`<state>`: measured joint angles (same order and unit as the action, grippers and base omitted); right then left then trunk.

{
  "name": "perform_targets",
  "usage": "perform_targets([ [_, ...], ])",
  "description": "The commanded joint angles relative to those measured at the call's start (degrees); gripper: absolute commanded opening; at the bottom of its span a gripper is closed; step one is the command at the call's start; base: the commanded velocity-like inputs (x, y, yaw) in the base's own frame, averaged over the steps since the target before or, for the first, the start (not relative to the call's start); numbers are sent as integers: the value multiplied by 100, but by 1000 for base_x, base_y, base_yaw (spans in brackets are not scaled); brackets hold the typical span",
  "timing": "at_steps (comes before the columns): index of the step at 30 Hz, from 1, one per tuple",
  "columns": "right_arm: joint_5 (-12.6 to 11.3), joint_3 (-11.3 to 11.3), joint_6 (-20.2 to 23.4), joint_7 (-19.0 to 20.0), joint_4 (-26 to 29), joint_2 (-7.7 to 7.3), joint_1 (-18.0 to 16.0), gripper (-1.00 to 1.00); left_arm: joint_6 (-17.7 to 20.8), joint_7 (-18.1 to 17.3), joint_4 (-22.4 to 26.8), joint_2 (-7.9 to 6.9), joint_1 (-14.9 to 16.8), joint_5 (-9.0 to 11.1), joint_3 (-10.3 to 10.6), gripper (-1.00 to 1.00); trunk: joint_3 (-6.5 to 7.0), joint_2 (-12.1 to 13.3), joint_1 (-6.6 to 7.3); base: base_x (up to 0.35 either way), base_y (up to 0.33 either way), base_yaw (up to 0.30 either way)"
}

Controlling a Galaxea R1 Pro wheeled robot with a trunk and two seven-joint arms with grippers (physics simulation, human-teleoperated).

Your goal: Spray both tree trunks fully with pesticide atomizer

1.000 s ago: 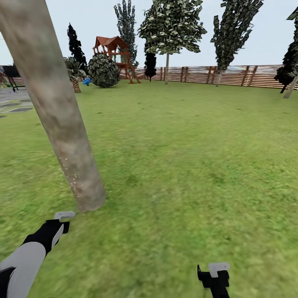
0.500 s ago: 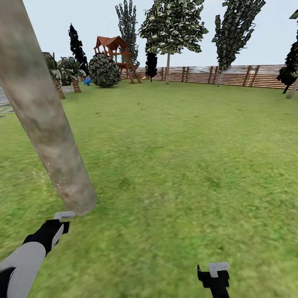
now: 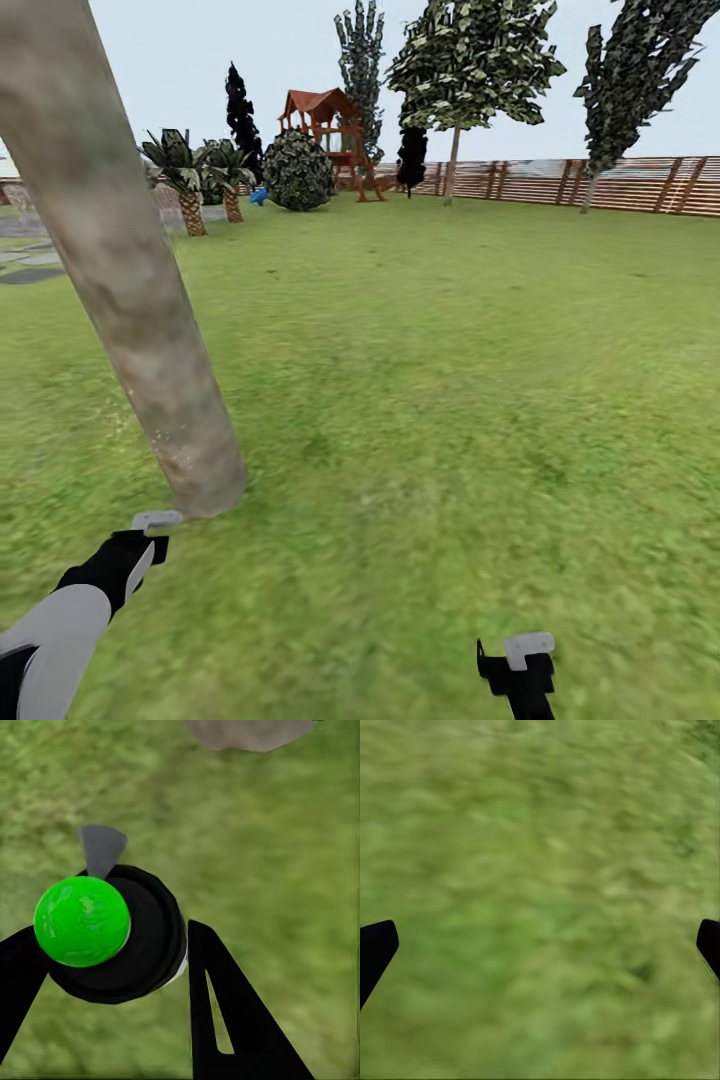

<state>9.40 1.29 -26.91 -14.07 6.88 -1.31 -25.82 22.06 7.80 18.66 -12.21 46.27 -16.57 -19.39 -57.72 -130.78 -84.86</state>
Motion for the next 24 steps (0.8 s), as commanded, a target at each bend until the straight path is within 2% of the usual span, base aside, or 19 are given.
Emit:
perform_targets([
  [1,57,11,1,-52,-3,-1,-2,100,27,-7,6,6,5,-64,-34,-100,-5,-2,-1,167,-241,64],
  [10,55,13,1,-52,-5,-1,-2,100,27,-7,15,8,5,-63,-34,-100,-5,-2,-1,77,-260,23],
  [15,57,12,1,-50,-4,-1,-2,100,27,-7,9,14,5,-52,-32,-100,-5,-2,-1,0,-273,241],
  [18,57,12,1,-52,-4,-1,-2,100,25,-15,-15,86,5,-49,-35,-100,-5,-2,-1,12,-265,275],
  [19,56,11,1,-52,-3,-1,-2,100,14,-22,-11,151,5,-48,-48,-100,-5,-2,-1,11,-70,276],
  [21,54,11,1,-52,-3,-1,-2,100,-6,-24,-1,167,5,-48,-53,-100,-5,-2,-1,6,-34,277],
  [24,54,11,1,-52,-3,-1,-2,100,-262,-24,22,174,6,-48,-64,-100,-5,-2,-1,1,-6,277],
])
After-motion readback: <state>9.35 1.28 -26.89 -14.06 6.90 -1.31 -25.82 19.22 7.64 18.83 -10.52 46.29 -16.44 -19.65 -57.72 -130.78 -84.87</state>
